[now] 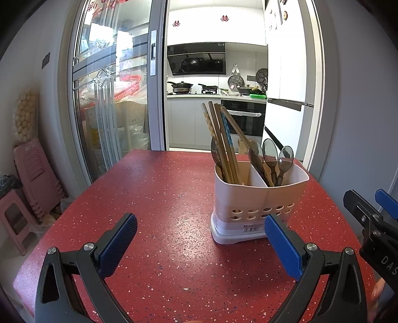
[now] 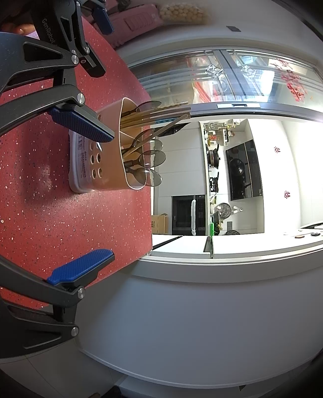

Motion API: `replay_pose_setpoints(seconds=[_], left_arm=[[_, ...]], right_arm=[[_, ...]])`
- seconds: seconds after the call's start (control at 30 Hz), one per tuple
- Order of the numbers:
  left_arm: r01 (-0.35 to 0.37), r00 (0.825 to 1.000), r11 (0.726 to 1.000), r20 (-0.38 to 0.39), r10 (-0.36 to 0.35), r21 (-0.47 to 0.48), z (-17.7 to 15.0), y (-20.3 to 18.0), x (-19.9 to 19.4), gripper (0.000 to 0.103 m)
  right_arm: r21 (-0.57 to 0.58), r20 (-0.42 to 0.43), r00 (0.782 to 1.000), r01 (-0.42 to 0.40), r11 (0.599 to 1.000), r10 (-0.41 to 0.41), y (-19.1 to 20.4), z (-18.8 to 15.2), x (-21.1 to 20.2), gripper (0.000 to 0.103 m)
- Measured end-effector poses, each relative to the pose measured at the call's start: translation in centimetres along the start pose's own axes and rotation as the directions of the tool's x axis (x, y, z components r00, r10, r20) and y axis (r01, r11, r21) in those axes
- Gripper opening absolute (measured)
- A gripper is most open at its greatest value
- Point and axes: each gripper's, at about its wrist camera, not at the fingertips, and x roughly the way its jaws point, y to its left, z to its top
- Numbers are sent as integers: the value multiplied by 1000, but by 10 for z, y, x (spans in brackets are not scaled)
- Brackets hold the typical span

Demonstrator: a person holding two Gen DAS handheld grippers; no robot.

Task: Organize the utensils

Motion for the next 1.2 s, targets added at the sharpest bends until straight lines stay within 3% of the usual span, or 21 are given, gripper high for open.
replay_pose_setpoints(seconds=[1.2], left_arm=[[-1,1000,1000,-5,1,-1,0,-3,1,103]], right_arm=[[8,-5,1000,4,1000,-4,-1,0,0,90]])
